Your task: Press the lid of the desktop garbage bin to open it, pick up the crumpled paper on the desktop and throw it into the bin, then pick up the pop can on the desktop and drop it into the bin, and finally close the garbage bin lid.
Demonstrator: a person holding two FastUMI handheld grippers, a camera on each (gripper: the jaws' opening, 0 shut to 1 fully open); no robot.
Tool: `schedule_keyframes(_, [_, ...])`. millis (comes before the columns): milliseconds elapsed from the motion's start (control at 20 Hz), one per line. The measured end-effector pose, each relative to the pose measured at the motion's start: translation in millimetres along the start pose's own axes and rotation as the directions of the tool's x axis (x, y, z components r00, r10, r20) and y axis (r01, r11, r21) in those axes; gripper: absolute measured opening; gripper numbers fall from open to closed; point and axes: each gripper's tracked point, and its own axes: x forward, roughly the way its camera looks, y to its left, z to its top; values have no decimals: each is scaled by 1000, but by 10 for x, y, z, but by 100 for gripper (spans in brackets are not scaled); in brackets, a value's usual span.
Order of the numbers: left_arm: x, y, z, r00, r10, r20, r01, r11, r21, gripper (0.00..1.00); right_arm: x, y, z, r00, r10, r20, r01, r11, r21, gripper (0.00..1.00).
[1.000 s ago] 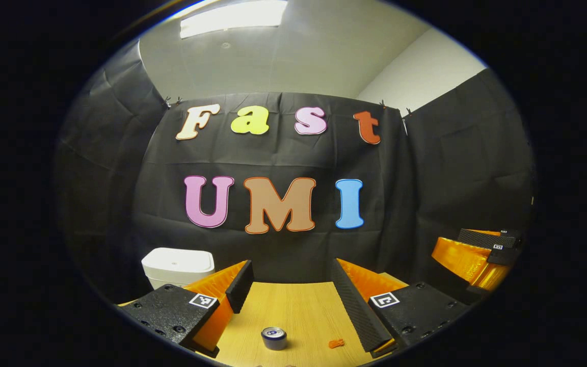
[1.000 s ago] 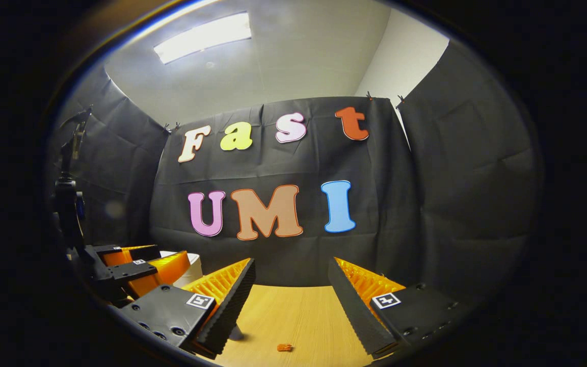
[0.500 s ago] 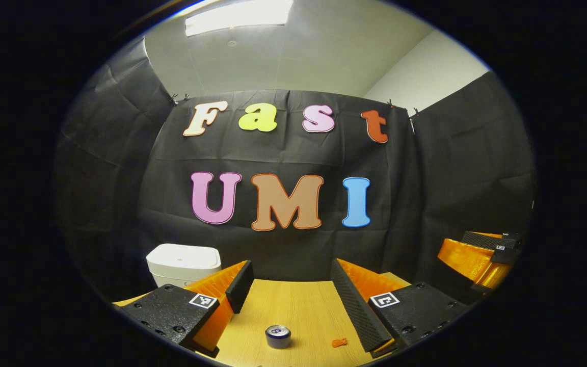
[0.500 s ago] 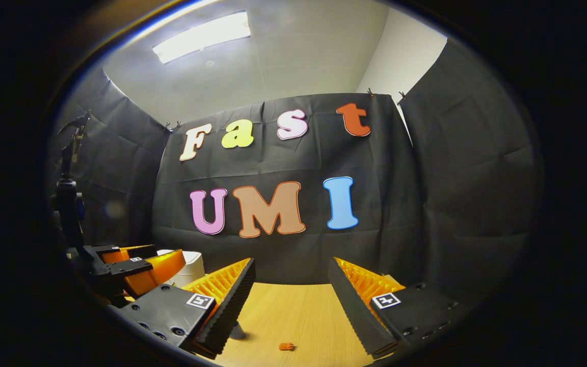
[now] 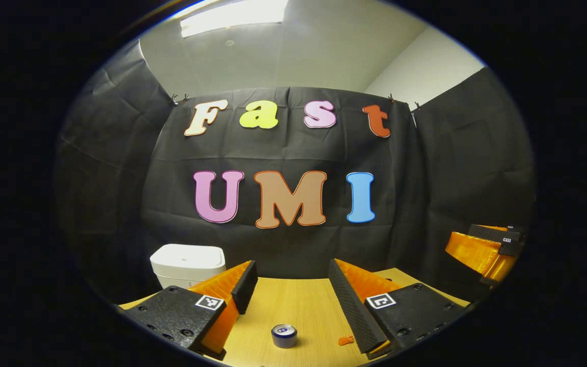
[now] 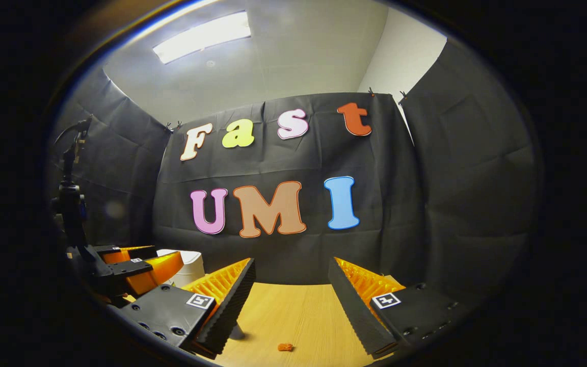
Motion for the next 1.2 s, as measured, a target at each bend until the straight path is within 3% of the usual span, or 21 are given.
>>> schedule_keyframes(100, [2,-8,-13,1000,-1,-5,1,1000,2,80,4,-5,-3,1000,2,-1,-2,1000,-1,96])
schedule_keyframes(300, [-6,4,-10,1000,9,-6,-9,1000,6,40,5,-14,8,1000,13,2,-13,1000,-4,96])
schedule_keyframes(550, [-37,-3,-20,1000,19,-20,-19,1000,17,30,-40,-42,24,1000,27,7,-27,1000,-6,96])
schedule_keyframes(800, [-66,1,-66,998,46,-43,-46,999,8,0,-103,-115,32,999,42,14,-42,999,-10,96])
schedule_keyframes(1000, [-31,49,-54,996,57,-75,-60,997,-40,0,-144,-203,40,997,79,22,-79,997,-14,96])
schedule_keyframes(1200, [41,337,158,991,124,-60,-124,992,6,0,-174,-323,6,993,114,24,-114,993,0,96])
